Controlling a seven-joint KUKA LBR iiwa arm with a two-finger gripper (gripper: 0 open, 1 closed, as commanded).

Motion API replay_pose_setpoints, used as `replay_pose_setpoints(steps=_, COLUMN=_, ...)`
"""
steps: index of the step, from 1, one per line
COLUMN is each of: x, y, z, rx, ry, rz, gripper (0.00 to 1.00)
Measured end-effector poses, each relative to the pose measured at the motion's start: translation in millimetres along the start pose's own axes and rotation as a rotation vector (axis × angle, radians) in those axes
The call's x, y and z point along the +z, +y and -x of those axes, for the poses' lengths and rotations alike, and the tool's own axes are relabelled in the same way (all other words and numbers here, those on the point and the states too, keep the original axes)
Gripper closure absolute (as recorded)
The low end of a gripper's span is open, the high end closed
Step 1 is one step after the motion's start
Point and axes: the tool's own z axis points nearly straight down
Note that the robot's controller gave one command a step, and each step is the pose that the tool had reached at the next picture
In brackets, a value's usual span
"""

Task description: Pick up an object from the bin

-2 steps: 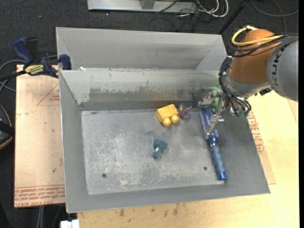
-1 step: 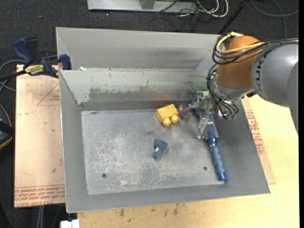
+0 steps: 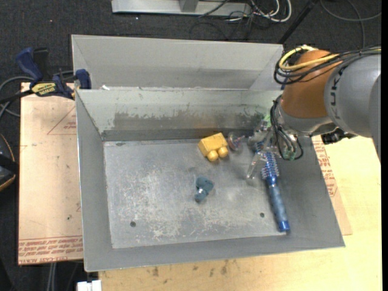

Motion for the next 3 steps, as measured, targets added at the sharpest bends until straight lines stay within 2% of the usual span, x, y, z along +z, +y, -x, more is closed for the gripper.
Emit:
replay_pose_setpoints(steps=1, x=-18, y=32, z=-11.3, rx=0.314, ry=-0.002, rz=-0.001, gripper=0.00)
replay_pose_setpoints(steps=2, x=-8, y=18, z=-3.6, rx=0.311, ry=-0.002, rz=0.005, gripper=0.00)
replay_pose_setpoints(steps=3, x=11, y=23, z=8.0, rx=0.463, ry=-0.004, rz=0.007, gripper=0.00)
